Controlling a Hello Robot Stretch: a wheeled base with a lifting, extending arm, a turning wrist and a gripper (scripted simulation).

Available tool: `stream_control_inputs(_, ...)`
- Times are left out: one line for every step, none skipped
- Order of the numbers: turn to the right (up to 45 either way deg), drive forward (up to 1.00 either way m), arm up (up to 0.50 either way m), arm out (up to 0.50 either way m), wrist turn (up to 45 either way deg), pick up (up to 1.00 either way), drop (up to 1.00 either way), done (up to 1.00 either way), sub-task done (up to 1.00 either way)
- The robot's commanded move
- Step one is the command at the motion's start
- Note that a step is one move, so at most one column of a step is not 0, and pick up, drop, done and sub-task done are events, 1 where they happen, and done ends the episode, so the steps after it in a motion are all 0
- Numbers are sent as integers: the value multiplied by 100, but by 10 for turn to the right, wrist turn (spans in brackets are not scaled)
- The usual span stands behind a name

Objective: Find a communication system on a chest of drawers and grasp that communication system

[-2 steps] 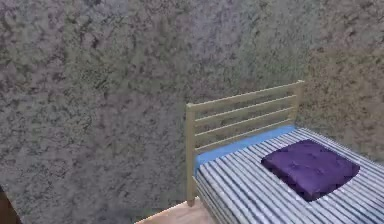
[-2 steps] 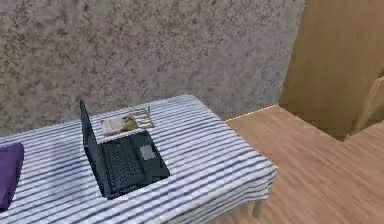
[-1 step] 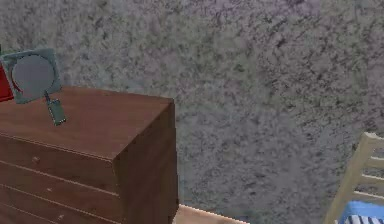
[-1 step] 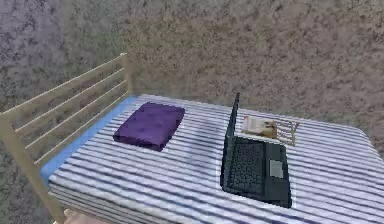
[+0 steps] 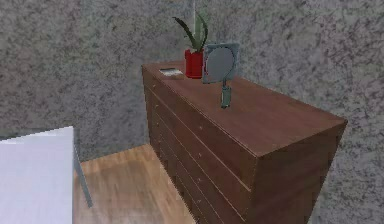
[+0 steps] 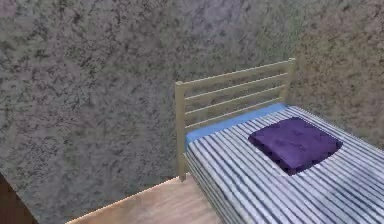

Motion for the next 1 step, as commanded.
stream_control_inputs(-150, 0, 0, 0, 0, 0, 0, 0, 0)
